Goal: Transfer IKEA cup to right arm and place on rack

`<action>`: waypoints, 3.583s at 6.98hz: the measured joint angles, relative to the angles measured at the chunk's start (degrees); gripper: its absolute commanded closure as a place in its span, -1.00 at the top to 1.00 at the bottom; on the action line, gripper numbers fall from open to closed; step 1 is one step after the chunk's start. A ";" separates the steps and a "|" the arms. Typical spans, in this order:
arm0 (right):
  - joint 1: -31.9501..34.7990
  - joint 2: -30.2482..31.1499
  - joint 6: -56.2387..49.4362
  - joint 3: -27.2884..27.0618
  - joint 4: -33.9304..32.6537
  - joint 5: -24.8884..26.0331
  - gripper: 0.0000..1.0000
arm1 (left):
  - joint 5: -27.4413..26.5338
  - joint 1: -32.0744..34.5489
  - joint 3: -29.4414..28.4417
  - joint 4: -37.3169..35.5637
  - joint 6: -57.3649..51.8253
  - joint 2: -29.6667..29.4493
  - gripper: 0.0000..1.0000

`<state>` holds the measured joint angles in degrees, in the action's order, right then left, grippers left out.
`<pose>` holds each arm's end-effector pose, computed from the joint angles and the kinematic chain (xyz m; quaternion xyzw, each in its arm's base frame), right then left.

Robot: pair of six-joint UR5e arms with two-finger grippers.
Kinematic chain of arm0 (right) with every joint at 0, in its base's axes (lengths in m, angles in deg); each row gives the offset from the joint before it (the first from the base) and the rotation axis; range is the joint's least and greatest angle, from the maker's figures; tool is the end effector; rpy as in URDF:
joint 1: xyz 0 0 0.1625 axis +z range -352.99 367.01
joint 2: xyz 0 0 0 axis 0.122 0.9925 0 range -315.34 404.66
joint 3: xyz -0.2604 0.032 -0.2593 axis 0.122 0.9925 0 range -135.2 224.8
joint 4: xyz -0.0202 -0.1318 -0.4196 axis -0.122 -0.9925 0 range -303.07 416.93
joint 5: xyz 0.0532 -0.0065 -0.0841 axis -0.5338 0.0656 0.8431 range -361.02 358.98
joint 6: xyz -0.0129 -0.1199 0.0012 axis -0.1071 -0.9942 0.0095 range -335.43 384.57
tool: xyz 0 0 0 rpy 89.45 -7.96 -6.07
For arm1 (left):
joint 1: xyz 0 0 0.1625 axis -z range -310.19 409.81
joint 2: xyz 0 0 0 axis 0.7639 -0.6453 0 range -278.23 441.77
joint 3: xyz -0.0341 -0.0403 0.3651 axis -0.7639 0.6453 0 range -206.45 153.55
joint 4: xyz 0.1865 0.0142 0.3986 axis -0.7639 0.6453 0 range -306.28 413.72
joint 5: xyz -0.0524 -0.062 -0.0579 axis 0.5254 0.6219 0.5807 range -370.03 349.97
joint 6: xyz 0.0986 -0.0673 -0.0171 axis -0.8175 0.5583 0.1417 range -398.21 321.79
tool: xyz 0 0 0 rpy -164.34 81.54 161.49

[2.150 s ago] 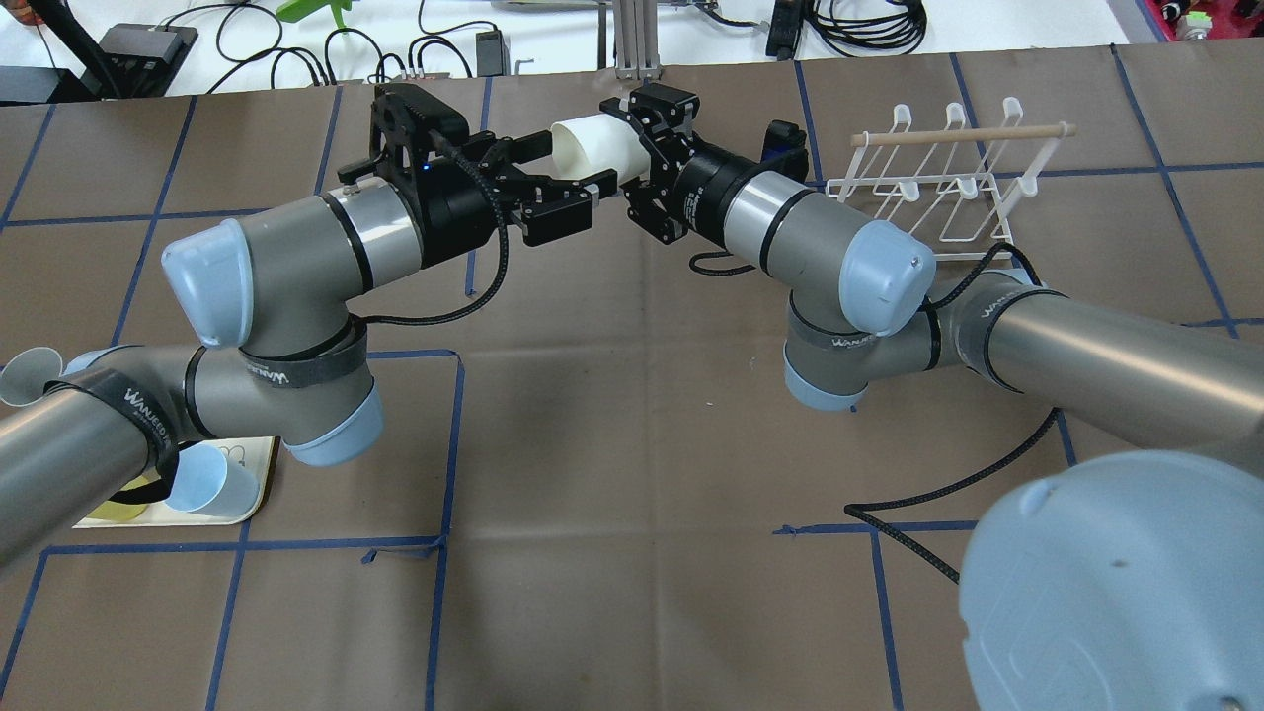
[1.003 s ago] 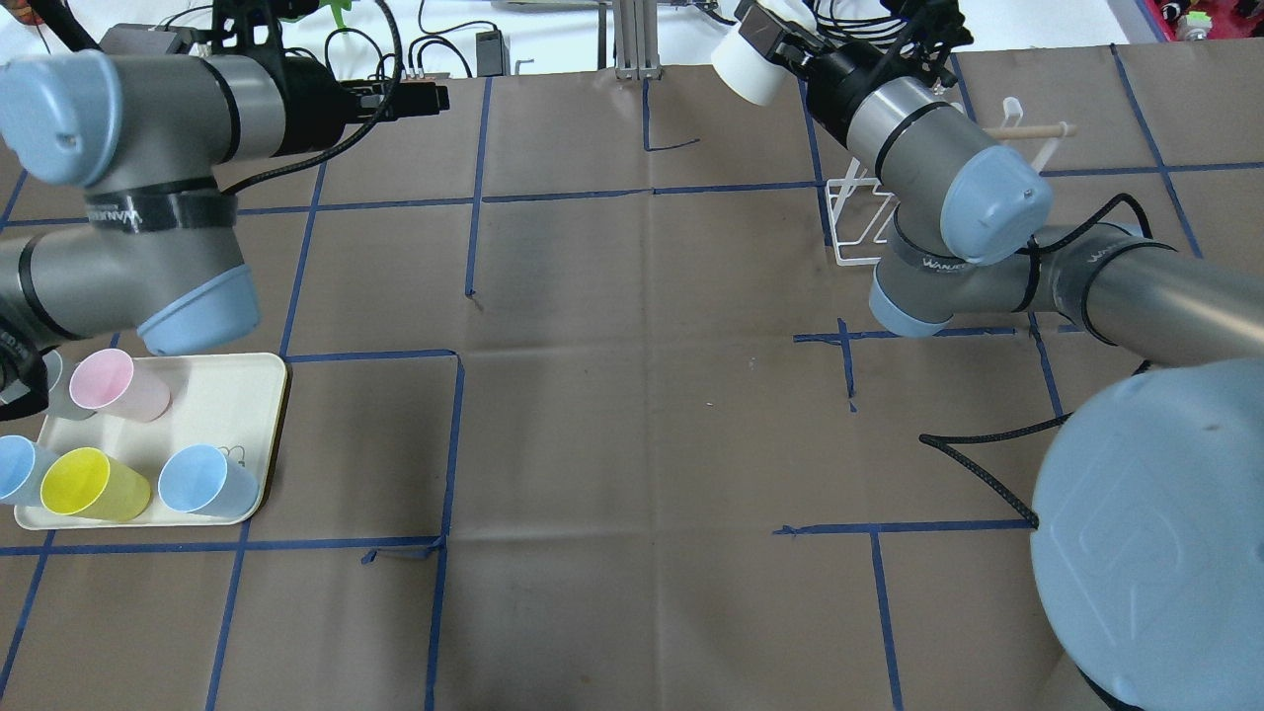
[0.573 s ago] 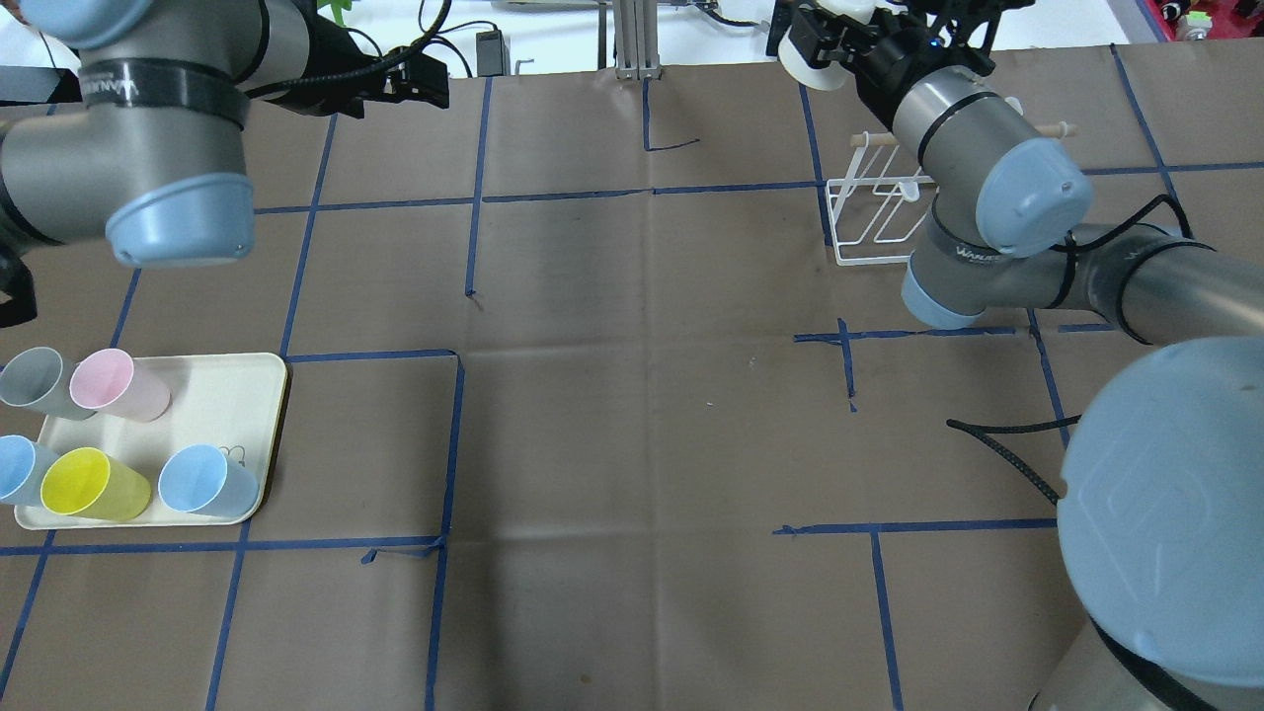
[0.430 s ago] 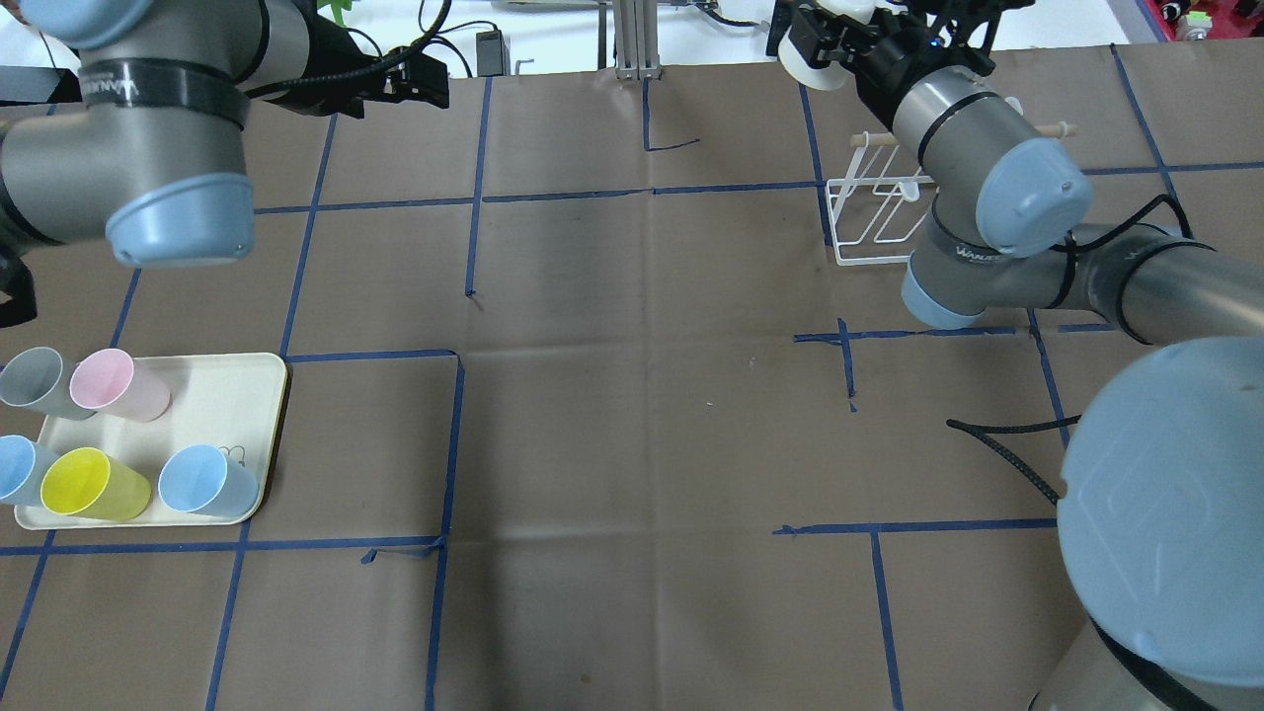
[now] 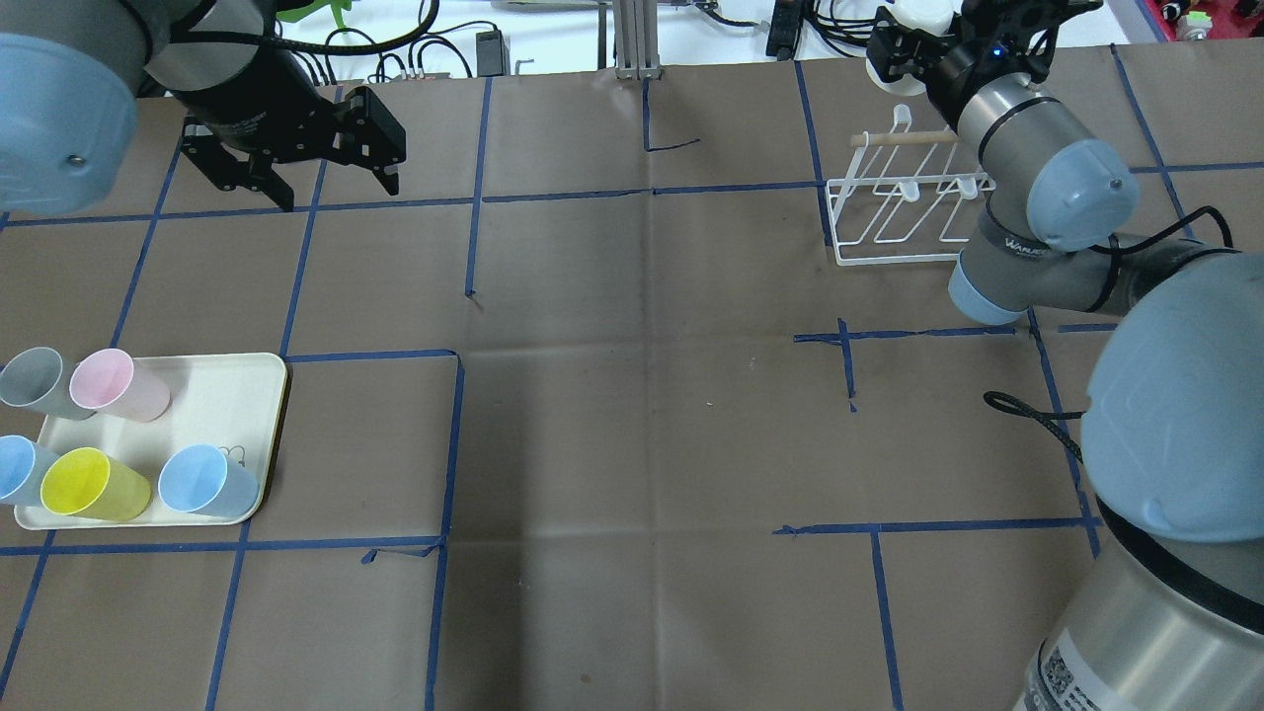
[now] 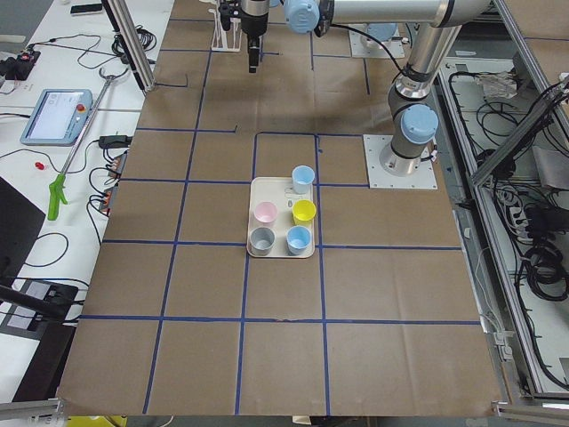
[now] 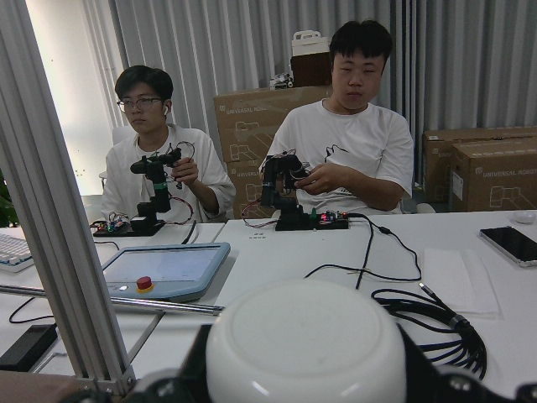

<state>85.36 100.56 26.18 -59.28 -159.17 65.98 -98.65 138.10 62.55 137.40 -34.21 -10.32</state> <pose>0.0523 -0.6398 0.2295 -0.0365 0.7714 -0.6273 0.1005 -0.1199 -0.5471 0.4122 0.0493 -0.9977 0.0454 0.0129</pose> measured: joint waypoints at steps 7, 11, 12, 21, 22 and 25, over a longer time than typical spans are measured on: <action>-1.62 -3.55 -0.03 0.40 -0.11 -0.40 -0.21 | -1.03 -12.84 14.77 1.61 -12.00 10.51 0.98; -1.46 -4.15 -0.03 -1.00 -0.91 -0.24 -0.21 | -4.73 -26.25 26.06 0.13 -26.86 16.64 0.97; -1.45 -4.35 -0.04 -1.25 -1.02 -0.28 -0.05 | -4.82 -29.30 27.34 -0.32 -30.17 17.03 0.97; -1.13 -3.93 1.14 1.50 -0.73 -1.98 0.99 | -4.26 -31.69 39.25 -20.39 -36.31 8.43 0.94; -1.00 -3.22 1.53 2.57 -0.57 -4.11 0.99 | -4.25 -31.67 39.81 -21.59 -36.28 6.76 0.93; -0.16 3.13 1.96 0.83 3.69 -7.62 0.99 | -4.23 -31.61 40.08 -23.43 -36.16 2.68 0.90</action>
<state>85.19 103.69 28.15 -58.45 -155.48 58.36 -102.88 106.49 102.63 113.96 -70.37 -7.64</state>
